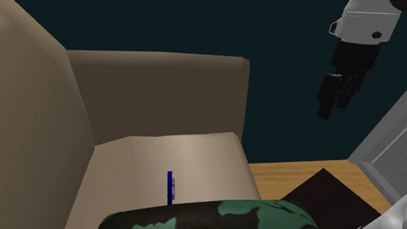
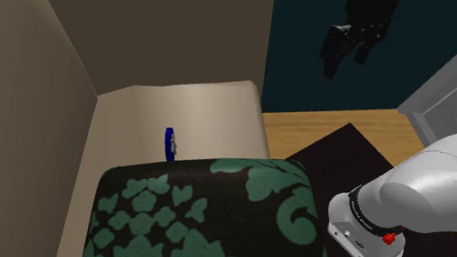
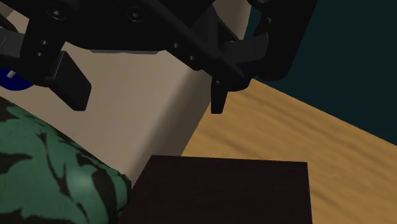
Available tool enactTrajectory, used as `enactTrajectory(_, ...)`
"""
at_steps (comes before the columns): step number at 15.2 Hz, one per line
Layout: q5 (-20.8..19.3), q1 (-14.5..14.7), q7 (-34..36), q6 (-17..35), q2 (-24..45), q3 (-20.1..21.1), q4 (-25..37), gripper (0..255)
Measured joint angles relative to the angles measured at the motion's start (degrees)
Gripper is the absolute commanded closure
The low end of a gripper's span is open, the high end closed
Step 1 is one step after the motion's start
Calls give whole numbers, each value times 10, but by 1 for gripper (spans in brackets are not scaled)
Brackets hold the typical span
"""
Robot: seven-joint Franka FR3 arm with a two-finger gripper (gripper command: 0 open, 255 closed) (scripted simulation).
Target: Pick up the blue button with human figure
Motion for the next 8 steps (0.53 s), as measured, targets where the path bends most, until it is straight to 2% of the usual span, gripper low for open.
enactTrajectory(3, 12, 3, 22, 15, 0, 16, -10, 0)
enactTrajectory(8, 69, 17, 118, 75, 9, 92, -40, 0)
